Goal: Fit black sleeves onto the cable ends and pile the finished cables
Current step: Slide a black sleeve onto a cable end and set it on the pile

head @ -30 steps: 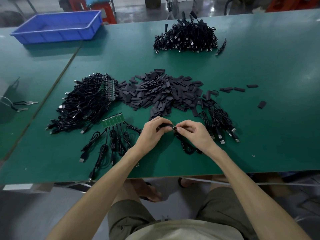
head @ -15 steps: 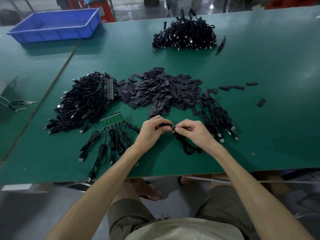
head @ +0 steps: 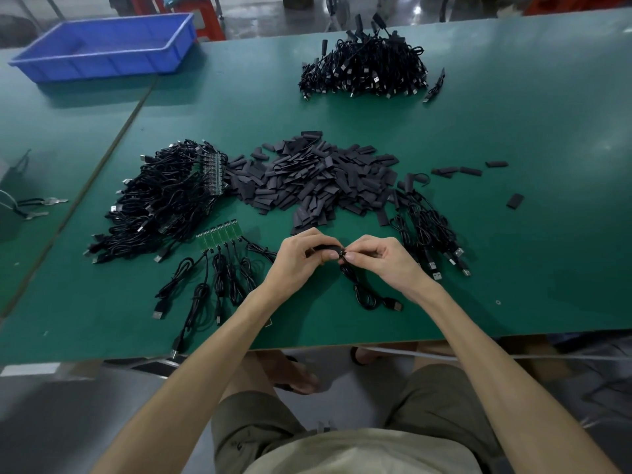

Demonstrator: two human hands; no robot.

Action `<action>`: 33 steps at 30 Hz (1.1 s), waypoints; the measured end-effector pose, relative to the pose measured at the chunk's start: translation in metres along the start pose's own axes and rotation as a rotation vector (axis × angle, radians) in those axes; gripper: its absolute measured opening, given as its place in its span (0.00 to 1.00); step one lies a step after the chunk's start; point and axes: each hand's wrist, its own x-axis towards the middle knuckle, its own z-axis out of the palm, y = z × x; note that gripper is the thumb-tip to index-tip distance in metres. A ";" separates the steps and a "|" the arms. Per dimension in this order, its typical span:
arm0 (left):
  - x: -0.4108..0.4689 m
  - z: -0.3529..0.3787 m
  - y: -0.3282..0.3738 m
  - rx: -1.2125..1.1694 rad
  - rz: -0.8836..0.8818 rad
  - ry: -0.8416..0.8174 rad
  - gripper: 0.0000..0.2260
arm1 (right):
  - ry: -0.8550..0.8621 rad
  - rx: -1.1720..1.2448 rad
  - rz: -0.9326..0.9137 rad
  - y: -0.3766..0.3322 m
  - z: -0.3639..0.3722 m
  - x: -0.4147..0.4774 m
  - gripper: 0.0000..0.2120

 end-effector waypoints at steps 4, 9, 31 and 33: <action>0.000 0.000 -0.002 0.001 0.000 0.002 0.06 | -0.001 -0.011 0.004 0.000 0.000 0.001 0.05; 0.000 0.001 -0.002 -0.117 -0.088 0.033 0.08 | 0.041 0.009 0.014 0.000 0.001 0.001 0.05; 0.000 0.001 0.000 -0.293 -0.257 0.078 0.09 | 0.078 0.028 0.070 -0.004 0.000 -0.004 0.05; 0.000 0.001 0.001 -0.306 -0.259 0.073 0.09 | 0.072 0.034 0.075 -0.004 0.000 -0.004 0.05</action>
